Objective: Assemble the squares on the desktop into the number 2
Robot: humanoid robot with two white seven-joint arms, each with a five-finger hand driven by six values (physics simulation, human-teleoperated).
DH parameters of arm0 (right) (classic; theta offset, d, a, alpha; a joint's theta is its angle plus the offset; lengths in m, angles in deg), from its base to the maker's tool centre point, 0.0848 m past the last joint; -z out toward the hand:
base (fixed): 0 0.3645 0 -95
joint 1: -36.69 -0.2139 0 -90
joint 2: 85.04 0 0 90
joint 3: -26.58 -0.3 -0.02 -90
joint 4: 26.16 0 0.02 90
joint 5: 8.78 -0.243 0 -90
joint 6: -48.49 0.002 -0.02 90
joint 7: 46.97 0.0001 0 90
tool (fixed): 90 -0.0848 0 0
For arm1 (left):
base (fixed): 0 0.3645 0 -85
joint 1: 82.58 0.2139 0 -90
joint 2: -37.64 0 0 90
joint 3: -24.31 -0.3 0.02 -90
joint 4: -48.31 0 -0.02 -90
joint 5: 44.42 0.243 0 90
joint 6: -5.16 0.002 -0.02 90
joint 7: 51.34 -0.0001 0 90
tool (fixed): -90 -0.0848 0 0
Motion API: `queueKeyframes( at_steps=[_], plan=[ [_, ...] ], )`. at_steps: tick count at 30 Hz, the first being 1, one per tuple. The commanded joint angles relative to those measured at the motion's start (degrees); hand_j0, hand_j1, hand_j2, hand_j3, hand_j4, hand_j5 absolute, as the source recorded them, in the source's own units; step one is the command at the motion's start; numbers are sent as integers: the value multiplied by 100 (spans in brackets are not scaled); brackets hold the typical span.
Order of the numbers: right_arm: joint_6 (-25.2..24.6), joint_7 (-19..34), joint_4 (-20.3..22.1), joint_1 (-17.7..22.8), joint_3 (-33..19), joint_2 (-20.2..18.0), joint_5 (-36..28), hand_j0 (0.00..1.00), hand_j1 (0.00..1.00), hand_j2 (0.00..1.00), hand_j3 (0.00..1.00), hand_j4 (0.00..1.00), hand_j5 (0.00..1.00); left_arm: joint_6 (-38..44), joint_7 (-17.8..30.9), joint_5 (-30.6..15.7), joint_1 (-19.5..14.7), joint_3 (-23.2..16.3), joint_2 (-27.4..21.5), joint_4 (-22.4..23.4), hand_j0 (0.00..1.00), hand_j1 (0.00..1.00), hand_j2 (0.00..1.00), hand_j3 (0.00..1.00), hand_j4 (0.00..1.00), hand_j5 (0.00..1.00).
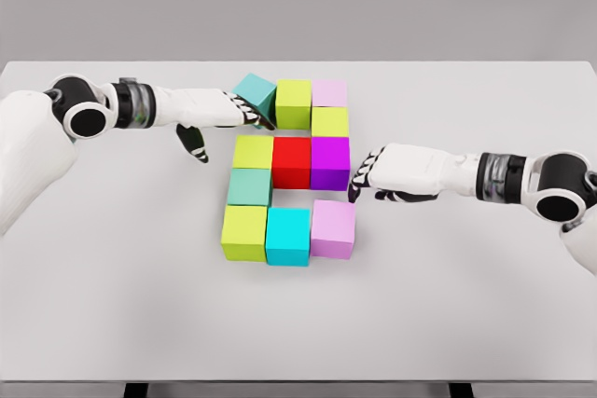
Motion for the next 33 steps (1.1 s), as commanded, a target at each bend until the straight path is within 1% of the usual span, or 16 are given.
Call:
queueKeyframes(
  at_steps=[1, 9, 11, 17, 20, 29, 31, 33],
  plan=[
    [-16, -2, 77, 0, 13, -35, -32, 56, 56, 56, 56, 56, 56, 15, -3, -102, 0, 2, 8, -30, 100, 100, 100, 100, 100, 100],
    [-16, -2, 95, 18, 40, -35, -32, 56, 56, 56, 56, 56, 56, 15, -3, -137, -9, 2, 52, -30, 100, 100, 100, 100, 100, 100],
    [-16, -2, 200, 35, 40, -43, -23, 56, 56, 56, 56, 56, 56, 15, -3, -137, -9, 2, 78, -47, 100, 100, 100, 100, 100, 100],
    [-16, -2, 209, 62, 40, -35, -23, 55, 55, 55, 55, 55, 55, 15, -3, -137, 0, 2, 122, -135, 100, 100, 100, 100, 100, 100],
    [-16, -2, 288, 62, 40, -35, -14, 55, 55, 55, 55, 55, 55, 15, -3, -137, 0, 2, 122, -135, 100, 100, 100, 100, 100, 100],
    [-16, -2, 297, 62, 49, -26, -23, 55, 55, 55, 55, 55, 55, 15, -3, -146, -18, 11, 175, -135, 100, 100, 100, 100, 100, 100],
    [-16, -2, 297, 70, 136, -17, -23, 55, 55, 55, 55, 55, 55, 15, -3, -146, -18, 11, 175, -135, 100, 100, 100, 100, 100, 100],
    [-16, -2, 411, 70, 154, -17, -14, 55, 55, 55, 55, 55, 55, 15, -3, -146, -26, 11, 175, -135, 100, 100, 100, 100, 100, 100]
  ],
)
